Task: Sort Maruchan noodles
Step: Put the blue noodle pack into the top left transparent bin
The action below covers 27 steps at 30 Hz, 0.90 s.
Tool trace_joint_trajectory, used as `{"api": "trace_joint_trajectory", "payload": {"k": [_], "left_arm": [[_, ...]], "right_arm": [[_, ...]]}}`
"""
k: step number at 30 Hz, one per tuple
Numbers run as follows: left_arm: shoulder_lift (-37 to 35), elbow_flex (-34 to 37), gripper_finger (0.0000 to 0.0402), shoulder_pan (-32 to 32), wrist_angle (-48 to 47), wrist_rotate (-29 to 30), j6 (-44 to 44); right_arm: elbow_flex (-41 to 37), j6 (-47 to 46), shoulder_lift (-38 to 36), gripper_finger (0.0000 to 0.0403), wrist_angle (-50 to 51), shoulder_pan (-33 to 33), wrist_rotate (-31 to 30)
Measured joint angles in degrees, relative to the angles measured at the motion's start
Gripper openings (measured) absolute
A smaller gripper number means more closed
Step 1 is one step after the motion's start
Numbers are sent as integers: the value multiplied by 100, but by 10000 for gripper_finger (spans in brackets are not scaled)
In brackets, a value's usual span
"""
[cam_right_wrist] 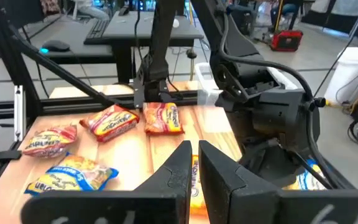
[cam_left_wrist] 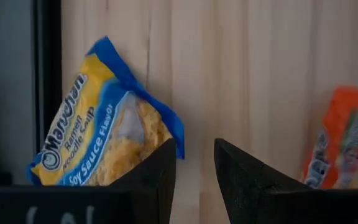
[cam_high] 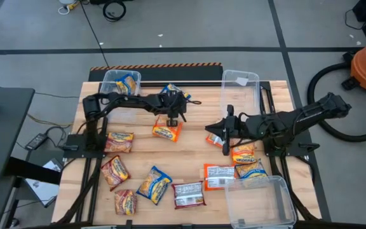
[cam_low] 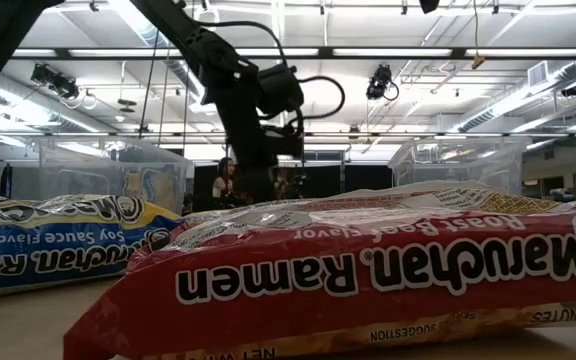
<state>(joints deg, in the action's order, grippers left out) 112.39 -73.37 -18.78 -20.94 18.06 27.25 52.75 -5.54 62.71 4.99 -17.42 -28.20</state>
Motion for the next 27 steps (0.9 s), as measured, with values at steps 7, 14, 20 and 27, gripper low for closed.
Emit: {"api": "trace_joint_trajectory", "payload": {"k": [7, 14, 20, 27], "left_arm": [[175, 0, 121, -14, 418, 407, 264], [513, 2, 157, -31, 632, 755, 453], [580, -6, 170, -33, 751, 1027, 616], [580, -2, 118, -57, 733, 1062, 642]], "right_arm": [[-2, -225, -1, 36, 130, -209, -154], [-2, -491, -1, 36, 262, -369, -226], [-2, -496, -1, 36, 264, -440, -225], [-2, -491, -1, 36, 276, -445, -224]]}}
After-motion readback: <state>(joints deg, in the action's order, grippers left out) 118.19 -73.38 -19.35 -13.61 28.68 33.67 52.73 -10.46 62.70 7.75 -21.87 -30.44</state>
